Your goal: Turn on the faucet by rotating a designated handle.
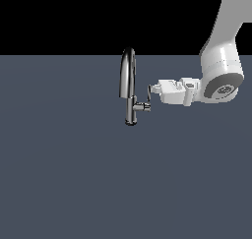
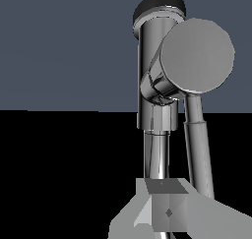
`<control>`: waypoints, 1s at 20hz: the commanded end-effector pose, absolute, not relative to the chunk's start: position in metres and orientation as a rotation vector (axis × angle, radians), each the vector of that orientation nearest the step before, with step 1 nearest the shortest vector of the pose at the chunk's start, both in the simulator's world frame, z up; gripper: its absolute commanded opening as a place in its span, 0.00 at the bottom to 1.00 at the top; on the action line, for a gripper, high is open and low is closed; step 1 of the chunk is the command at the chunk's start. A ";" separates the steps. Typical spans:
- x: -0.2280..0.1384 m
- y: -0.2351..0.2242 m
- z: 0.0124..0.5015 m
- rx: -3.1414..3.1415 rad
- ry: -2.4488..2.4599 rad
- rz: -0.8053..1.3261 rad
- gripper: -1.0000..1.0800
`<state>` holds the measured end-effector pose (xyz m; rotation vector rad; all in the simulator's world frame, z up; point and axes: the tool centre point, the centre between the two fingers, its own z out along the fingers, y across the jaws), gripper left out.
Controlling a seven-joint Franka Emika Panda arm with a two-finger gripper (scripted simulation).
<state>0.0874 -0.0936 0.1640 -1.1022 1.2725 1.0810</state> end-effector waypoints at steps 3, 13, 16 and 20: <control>0.075 -0.091 0.166 -1.103 1.269 1.087 0.00; 0.058 -0.093 0.167 -1.100 1.277 1.073 0.00; 0.048 -0.091 0.160 -1.101 1.275 1.076 0.00; 0.035 -0.087 0.151 -1.101 1.273 1.079 0.00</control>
